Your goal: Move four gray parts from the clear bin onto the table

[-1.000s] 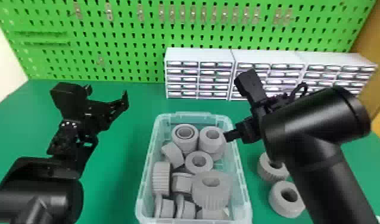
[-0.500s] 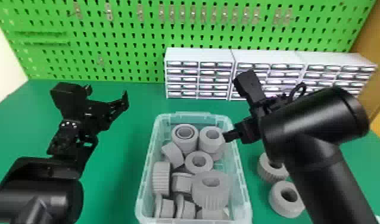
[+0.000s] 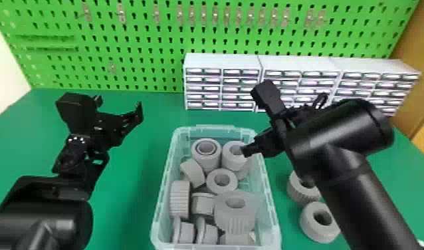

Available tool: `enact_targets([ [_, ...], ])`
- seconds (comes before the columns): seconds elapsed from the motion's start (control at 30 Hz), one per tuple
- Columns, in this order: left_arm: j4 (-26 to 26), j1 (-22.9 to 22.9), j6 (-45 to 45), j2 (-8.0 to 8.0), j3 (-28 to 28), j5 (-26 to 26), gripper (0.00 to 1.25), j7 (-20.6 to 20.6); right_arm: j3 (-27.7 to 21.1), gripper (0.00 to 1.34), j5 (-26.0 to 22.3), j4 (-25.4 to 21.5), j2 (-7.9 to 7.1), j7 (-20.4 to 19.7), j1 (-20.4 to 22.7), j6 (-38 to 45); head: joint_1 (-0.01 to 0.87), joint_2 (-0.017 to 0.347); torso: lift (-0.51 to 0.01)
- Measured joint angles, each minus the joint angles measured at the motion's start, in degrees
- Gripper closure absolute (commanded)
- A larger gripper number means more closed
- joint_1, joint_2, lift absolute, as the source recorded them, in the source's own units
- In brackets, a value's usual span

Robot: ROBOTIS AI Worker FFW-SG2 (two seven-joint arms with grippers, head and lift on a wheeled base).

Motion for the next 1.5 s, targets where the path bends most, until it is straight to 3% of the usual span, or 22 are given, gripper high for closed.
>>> enact_targets([
  [0.5, 0.0, 0.28, 0.0, 0.05, 0.12, -0.09, 0.21, -0.02, 5.84, 0.52, -4.14, 15.73, -1.76, 3.4, -6.9, -14.04, 0.678, 0.034, -0.05],
  [0.97, 0.0, 0.27, 0.0, 0.0, 0.12, -0.12, 0.21, 0.02, 7.2, 0.52, -8.21, 28.88, -0.3, 3.34, -10.54, -25.37, 0.678, 0.034, -0.05],
  [1.5, 0.05, 0.02, 0.0, -0.02, 0.03, -0.26, 0.21, 0.04, 10.67, 0.52, -11.06, 35.72, -0.05, 3.34, -12.52, -29.55, 0.678, 0.034, -0.05],
])
